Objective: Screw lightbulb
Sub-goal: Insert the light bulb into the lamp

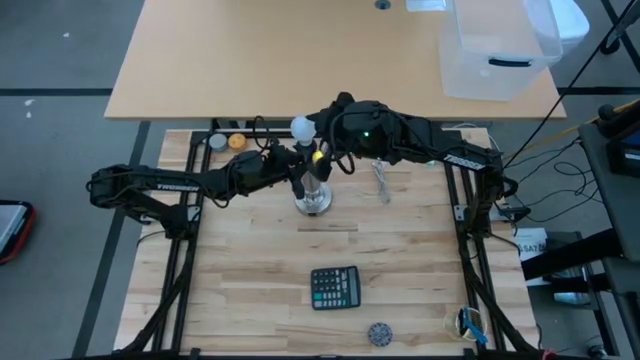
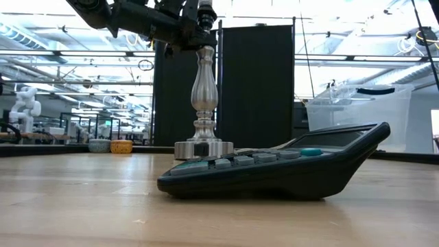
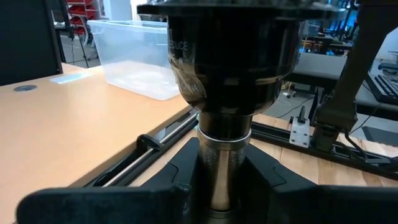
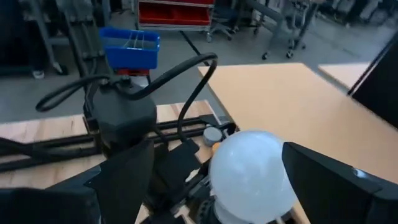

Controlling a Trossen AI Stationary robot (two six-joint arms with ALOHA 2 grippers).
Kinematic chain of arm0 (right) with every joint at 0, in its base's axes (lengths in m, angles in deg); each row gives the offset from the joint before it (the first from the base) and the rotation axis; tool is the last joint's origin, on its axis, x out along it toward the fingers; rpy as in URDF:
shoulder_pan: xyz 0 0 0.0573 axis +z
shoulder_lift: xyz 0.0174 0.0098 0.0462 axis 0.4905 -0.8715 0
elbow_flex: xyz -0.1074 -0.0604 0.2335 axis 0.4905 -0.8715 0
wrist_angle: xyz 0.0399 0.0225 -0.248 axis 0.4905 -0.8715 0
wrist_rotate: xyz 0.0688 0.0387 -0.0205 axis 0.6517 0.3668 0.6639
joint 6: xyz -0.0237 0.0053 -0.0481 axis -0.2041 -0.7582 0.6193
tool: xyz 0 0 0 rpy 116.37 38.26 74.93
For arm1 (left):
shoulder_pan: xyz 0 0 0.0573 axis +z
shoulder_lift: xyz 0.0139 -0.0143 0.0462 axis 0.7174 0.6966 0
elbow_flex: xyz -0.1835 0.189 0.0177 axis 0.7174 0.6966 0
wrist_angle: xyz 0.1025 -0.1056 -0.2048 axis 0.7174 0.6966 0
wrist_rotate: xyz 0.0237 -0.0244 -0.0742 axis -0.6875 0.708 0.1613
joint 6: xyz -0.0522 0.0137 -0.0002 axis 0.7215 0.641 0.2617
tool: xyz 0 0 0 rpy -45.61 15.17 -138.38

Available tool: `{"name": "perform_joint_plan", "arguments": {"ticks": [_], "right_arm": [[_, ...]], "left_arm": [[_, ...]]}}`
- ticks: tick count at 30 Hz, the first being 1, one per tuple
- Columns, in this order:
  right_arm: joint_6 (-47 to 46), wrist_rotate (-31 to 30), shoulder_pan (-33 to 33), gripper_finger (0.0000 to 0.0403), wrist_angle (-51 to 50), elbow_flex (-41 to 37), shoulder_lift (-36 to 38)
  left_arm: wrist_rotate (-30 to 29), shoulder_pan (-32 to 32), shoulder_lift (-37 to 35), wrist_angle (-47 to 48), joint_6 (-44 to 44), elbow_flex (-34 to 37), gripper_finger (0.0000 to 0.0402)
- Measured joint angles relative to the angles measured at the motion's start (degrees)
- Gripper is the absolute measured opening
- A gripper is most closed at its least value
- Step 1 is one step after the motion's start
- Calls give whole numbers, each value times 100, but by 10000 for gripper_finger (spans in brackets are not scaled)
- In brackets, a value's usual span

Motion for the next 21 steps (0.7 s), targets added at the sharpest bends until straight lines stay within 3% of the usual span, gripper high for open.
{"name": "perform_joint_plan", "arguments": {"ticks": [7, 21], "right_arm": [[680, 92, -178, 348, -7, -4, 59], [653, 1779, -788, 348, -122, -9, 15]], "left_arm": [[4, 0, -2, 4, 22, 1, 73], [99, -4, -2, 20, 15, 2, 73]]}}
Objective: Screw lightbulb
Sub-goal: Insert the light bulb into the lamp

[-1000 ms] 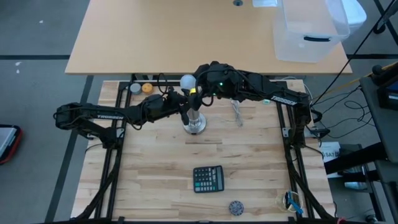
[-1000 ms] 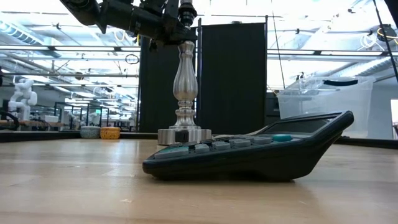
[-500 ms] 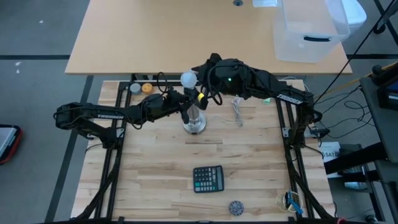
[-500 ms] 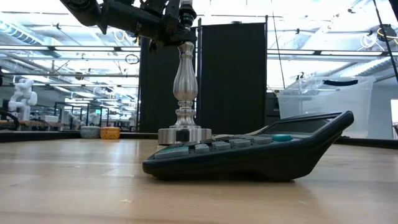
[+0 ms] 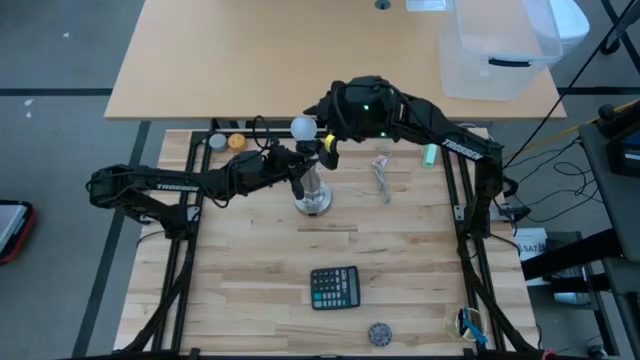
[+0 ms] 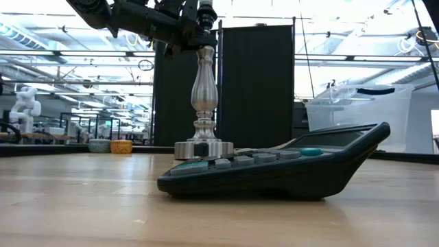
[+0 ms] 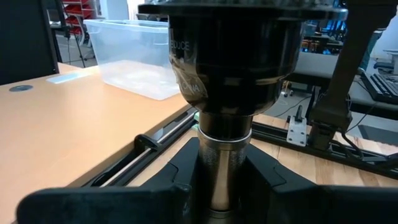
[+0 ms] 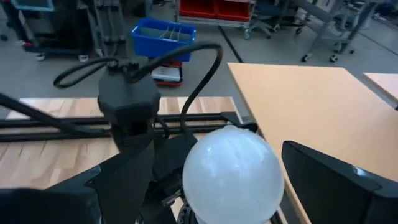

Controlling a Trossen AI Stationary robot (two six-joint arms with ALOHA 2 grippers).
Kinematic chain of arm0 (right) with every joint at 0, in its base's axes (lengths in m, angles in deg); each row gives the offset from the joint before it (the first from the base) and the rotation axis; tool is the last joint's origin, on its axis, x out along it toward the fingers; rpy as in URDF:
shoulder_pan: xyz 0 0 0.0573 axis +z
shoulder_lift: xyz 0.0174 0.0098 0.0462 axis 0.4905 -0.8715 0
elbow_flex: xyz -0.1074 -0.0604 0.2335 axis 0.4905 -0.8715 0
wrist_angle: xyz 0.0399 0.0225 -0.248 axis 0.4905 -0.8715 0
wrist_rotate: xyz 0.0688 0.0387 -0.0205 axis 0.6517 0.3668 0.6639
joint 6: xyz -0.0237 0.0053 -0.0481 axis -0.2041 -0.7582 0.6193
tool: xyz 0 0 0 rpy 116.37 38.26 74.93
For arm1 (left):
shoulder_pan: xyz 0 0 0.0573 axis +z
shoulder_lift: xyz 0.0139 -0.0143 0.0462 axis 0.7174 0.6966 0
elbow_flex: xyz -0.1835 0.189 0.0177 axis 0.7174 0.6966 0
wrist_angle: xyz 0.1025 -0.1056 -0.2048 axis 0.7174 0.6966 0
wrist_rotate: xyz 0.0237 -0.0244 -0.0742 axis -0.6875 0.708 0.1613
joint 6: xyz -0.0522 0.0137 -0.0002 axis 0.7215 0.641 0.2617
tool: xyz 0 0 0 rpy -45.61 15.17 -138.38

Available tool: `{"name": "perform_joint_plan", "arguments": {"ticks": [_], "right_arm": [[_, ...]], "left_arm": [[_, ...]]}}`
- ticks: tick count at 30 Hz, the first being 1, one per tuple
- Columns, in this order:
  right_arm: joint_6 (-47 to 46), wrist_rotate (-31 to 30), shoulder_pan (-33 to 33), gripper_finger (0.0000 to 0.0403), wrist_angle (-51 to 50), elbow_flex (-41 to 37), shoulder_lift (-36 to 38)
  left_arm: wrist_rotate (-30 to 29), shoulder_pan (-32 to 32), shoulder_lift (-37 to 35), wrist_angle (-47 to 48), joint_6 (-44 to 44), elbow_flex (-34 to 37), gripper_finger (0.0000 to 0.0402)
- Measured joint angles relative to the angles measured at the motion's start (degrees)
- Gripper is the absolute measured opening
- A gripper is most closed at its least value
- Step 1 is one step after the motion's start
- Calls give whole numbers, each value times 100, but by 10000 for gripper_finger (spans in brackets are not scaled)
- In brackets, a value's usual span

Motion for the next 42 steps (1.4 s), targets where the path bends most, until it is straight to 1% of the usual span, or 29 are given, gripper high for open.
{"name": "perform_joint_plan", "arguments": {"ticks": [2, 7, 13, 20, 24, 29, 34, 37, 42], "right_arm": [[160, 113, -56, 348, -31, 0, -2], [575, 775, -231, 348, -24, 0, -34], [736, 1056, -410, 348, -103, 0, -132], [864, 1097, -447, 348, -70, 2, -208], [849, 1093, -445, 339, -69, 2, -212], [461, 1019, -447, 302, -64, 2, -214], [149, 715, -392, 270, -57, 2, -214], [-204, 460, -347, 268, -22, 2, -214], [-696, 27, -215, 276, 24, 2, -220]], "left_arm": [[6, 0, 0, 0, 2, 0, 73], [11, 0, 0, 0, 2, 0, 73], [15, -2, 0, -4, 2, 2, 73], [17, -2, 0, -7, 19, 2, 73], [17, -2, 0, -1, 22, 4, 73], [19, 0, 0, -2, 22, 4, 73], [19, 0, 0, -7, 24, 4, 73], [23, 11, 0, -7, 26, 4, 73], [33, 11, 0, -3, 37, 4, 73]]}}
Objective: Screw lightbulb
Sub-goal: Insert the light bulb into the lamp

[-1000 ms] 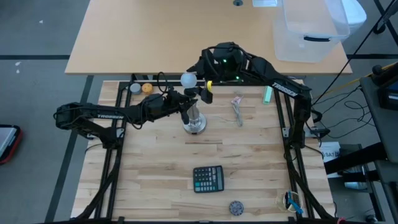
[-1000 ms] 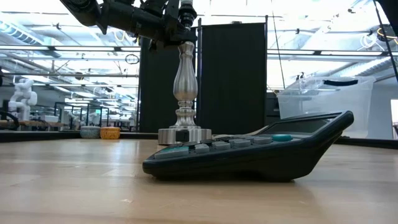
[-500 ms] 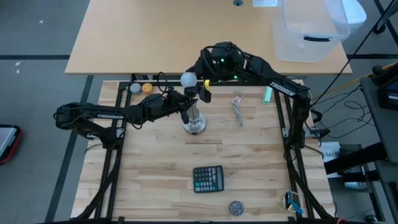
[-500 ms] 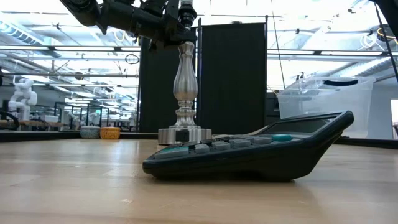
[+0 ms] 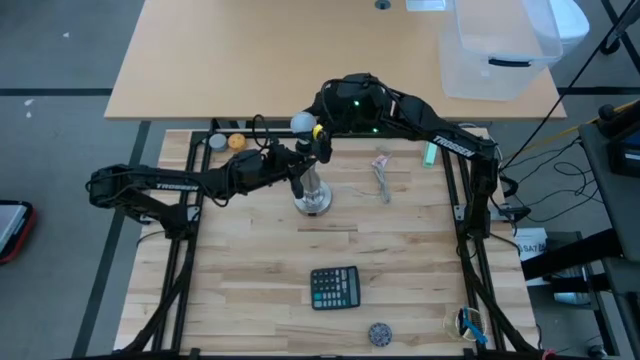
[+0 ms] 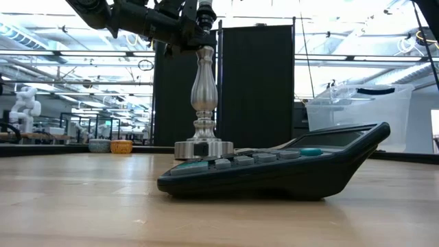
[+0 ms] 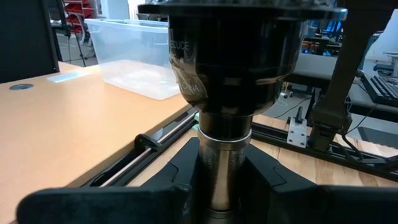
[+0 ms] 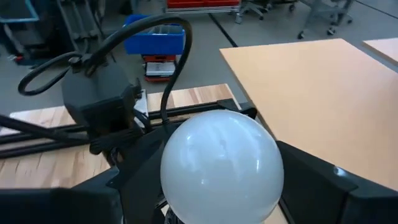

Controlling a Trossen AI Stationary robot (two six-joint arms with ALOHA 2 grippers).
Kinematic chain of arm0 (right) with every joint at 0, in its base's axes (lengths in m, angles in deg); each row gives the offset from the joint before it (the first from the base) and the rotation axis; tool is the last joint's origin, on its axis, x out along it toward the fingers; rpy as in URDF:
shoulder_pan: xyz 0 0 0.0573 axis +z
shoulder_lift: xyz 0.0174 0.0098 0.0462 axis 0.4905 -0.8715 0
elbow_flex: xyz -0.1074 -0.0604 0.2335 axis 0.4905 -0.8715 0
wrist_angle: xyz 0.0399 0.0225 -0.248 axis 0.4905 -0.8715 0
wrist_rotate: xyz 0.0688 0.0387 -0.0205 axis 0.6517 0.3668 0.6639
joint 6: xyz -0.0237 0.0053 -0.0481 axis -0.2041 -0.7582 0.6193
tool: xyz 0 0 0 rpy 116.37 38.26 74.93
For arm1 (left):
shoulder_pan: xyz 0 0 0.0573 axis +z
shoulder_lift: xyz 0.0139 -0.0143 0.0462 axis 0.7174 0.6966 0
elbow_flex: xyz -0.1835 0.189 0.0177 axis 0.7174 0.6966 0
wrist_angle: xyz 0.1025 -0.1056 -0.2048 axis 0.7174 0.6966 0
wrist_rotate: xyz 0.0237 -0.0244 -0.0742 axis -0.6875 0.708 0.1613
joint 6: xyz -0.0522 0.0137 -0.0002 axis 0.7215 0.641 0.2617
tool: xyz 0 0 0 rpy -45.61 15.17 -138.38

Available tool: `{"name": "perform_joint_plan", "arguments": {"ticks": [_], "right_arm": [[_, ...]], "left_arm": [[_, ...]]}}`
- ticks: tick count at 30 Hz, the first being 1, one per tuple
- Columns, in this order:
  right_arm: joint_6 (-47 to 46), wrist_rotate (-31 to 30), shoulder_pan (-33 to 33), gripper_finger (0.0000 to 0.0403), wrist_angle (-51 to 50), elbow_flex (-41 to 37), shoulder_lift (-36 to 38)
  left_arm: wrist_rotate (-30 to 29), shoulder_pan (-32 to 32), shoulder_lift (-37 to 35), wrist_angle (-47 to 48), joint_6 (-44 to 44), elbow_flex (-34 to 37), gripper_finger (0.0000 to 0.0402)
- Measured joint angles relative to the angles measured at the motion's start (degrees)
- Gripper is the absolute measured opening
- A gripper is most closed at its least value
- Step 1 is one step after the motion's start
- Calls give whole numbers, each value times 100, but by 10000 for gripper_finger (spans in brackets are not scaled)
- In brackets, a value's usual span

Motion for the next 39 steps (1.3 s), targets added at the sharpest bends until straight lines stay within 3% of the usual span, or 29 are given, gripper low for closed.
{"name": "perform_joint_plan", "arguments": {"ticks": [13, 22, 28, 39], "right_arm": [[-829, -1502, 592, 276, 50, 26, -209], [-1930, -2518, 872, 277, 16, 17, -228], [-2313, -2672, 981, 278, 129, 20, -332], [-1612, -2519, 1012, 326, 344, -14, -309]], "left_arm": [[-2, 63, 0, 20, -3, 9, 73], [-15, 66, 0, -12, -26, 4, 73], [-42, 66, 0, -2, -35, 2, 73], [-127, 70, 0, 7, -5, 2, 73]]}}
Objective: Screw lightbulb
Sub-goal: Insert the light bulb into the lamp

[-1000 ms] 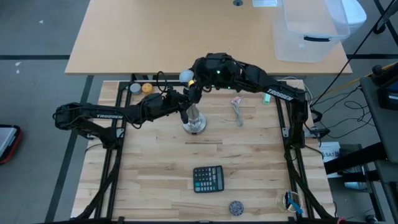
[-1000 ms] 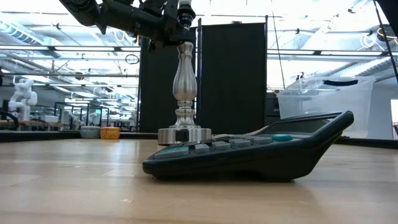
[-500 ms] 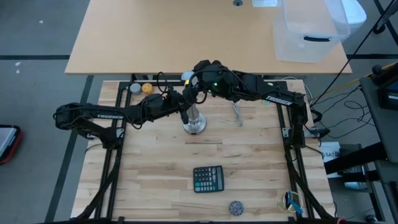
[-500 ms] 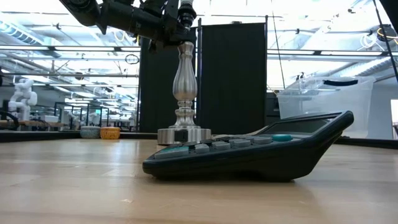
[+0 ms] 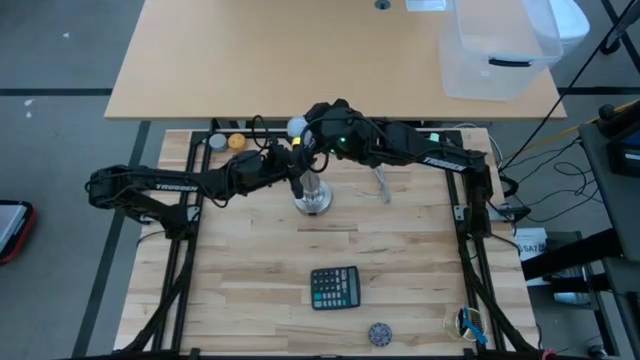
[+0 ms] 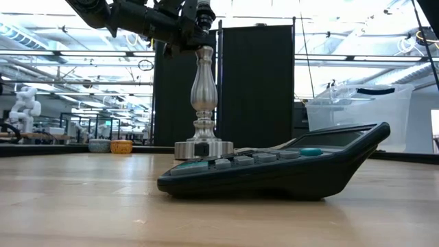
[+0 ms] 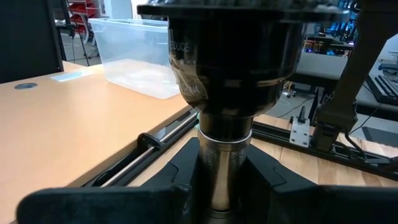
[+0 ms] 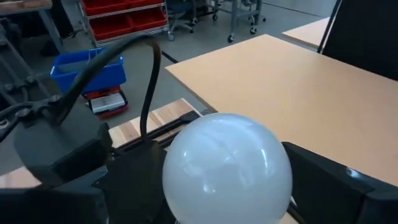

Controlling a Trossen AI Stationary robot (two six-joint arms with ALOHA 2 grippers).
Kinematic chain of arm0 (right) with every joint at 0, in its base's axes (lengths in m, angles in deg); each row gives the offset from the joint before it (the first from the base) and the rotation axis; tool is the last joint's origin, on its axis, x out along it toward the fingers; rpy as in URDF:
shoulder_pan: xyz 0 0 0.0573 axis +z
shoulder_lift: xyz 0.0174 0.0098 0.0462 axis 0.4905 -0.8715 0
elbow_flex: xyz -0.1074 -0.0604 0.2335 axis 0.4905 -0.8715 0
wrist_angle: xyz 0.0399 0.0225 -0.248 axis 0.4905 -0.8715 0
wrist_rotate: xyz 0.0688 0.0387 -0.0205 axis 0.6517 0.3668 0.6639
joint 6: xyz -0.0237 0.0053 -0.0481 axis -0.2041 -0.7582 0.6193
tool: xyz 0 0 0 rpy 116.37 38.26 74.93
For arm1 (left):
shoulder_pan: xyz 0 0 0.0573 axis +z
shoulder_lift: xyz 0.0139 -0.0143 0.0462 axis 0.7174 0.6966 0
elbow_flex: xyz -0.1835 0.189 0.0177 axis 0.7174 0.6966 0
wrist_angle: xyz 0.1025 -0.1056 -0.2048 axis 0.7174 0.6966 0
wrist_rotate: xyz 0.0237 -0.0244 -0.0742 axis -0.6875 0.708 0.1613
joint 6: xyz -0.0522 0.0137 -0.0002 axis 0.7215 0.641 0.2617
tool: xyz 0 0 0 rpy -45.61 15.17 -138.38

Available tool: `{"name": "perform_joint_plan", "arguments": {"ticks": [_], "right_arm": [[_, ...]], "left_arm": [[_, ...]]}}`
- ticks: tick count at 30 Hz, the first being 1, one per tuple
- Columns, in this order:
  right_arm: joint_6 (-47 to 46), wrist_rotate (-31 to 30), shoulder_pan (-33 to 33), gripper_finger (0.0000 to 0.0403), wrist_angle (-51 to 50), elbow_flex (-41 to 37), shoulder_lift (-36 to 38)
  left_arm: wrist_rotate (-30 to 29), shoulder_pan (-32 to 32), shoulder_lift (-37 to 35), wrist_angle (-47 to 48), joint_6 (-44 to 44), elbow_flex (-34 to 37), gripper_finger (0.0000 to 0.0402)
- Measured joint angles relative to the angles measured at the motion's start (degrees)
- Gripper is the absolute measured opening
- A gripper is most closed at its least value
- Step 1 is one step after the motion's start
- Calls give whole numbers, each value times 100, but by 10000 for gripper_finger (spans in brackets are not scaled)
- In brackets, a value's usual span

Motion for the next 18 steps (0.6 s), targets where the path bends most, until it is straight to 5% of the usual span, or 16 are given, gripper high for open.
{"name": "perform_joint_plan", "arguments": {"ticks": [13, 18], "right_arm": [[1475, 95, -1, 350, 64, -4, 221], [1859, 720, -120, 350, 156, 5, 398]], "left_arm": [[0, 8, 2, -32, 10, -13, 73], [-5, 15, 2, -43, 24, -15, 73]]}}
